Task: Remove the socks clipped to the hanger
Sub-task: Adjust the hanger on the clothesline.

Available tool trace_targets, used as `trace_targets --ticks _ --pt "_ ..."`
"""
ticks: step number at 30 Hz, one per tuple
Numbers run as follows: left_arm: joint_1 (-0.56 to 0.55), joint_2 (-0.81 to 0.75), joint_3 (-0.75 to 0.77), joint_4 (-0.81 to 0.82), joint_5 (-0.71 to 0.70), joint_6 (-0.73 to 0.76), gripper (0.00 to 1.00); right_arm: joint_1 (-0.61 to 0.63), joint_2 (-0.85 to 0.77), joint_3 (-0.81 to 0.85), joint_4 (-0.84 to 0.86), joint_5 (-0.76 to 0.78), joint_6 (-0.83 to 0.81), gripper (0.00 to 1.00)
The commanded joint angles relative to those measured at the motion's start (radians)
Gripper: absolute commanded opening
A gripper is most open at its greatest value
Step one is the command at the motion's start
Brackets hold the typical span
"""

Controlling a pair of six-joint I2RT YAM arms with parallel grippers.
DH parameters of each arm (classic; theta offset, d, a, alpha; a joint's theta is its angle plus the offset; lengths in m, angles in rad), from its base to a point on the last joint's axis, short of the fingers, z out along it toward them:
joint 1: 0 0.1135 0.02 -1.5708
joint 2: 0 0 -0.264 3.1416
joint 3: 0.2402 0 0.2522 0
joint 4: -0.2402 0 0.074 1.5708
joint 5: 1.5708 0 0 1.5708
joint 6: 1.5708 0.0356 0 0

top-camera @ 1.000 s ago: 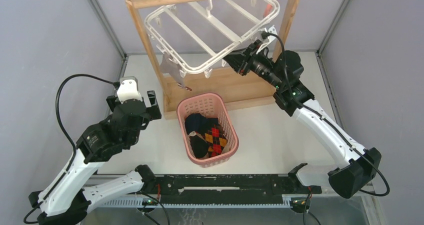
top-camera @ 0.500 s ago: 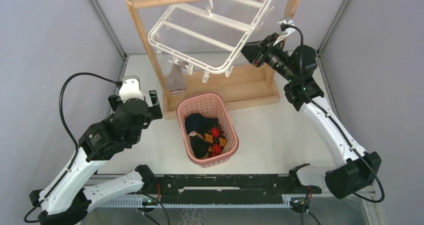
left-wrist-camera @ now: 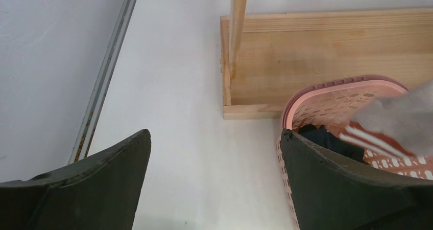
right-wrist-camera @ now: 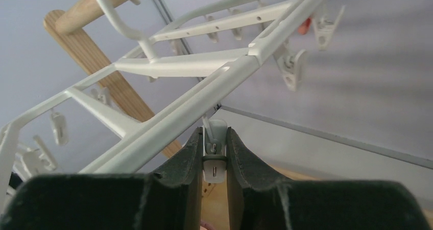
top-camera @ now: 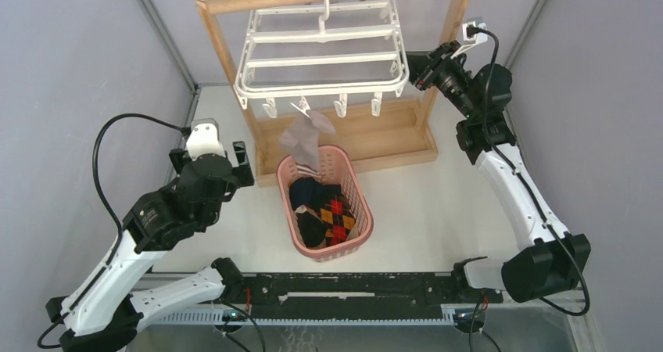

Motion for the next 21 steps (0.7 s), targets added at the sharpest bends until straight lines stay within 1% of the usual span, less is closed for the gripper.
trace_targets --ticks 1,14,21 --pt "-0.002 -0.005 0.013 0.005 -0.011 0.011 1.00 -0.022 0.033 0.051 0.048 -0.014 0.029 0.00" --pt "-0.002 -0.008 -0.001 0.006 -0.007 0.008 1.00 -0.091 0.108 0.077 0.106 0.001 0.087 0.00" --pt "-0.002 -0.015 -0.016 0.011 -0.006 0.008 1.00 -0.123 0.151 0.095 0.160 -0.009 0.133 0.02"
